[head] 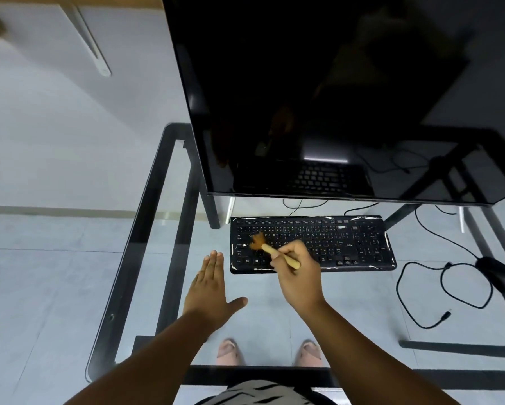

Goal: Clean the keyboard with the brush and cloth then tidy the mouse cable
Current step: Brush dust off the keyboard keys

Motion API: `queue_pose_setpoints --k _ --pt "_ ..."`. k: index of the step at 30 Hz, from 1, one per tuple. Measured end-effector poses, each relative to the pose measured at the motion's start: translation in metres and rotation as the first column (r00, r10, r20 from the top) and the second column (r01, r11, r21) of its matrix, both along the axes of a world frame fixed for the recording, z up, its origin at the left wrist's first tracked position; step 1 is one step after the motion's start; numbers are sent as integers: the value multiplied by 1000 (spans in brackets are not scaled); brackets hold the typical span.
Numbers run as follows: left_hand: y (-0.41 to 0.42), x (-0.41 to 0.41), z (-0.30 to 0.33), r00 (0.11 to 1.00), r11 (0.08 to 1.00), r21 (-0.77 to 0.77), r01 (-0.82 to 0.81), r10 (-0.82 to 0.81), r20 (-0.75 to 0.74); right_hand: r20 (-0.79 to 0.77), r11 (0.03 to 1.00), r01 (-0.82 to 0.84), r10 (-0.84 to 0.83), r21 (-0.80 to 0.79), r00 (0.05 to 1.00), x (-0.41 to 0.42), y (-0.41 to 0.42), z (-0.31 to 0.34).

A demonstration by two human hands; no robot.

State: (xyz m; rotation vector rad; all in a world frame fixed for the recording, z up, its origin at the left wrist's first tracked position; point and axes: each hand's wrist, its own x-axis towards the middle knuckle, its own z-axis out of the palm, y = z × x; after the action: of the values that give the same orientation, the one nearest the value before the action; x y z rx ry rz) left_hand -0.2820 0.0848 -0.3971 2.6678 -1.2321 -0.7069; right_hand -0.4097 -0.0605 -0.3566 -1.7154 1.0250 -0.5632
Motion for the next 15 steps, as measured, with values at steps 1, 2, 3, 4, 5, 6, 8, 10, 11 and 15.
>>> queue_pose_setpoints --k 1,2,3,4,5,6,8,10,11,15 --pt "0 0 0 1000 1000 4 1 -1 6 -16 999 -51 52 14 999 1 2 -1" --pt "0 1 -1 1000 1000 7 3 -3 6 -48 997 -76 76 -5 996 1 4 -4" --pt "1 1 -2 1000 1000 7 4 -4 5 -84 997 -64 59 -47 995 1 6 -6" --pt "0 1 -2 1000 1000 4 5 -5 6 -109 995 -14 4 -99 994 1 6 -8" --pt "1 1 -2 1000 1000 -1 5 -5 7 -106 990 44 -58 -130 993 0 6 -8" --pt "1 1 -2 1000 1000 -6 4 -4 8 -76 989 72 -82 -126 994 1 7 -8" --pt "2 1 -2 1000 1000 -15 1 -1 9 -9 998 -3 2 -65 1000 3 9 -5" --pt "3 2 -3 1000 1000 -17 0 0 10 -28 989 -142 141 -45 990 6 12 -3" --pt "3 2 -3 1000 1000 -19 0 0 12 -65 984 -162 158 -68 985 7 13 -4" --pt "3 1 -4 1000 999 -33 -5 5 6 -81 988 19 -32 -156 996 7 8 -4"
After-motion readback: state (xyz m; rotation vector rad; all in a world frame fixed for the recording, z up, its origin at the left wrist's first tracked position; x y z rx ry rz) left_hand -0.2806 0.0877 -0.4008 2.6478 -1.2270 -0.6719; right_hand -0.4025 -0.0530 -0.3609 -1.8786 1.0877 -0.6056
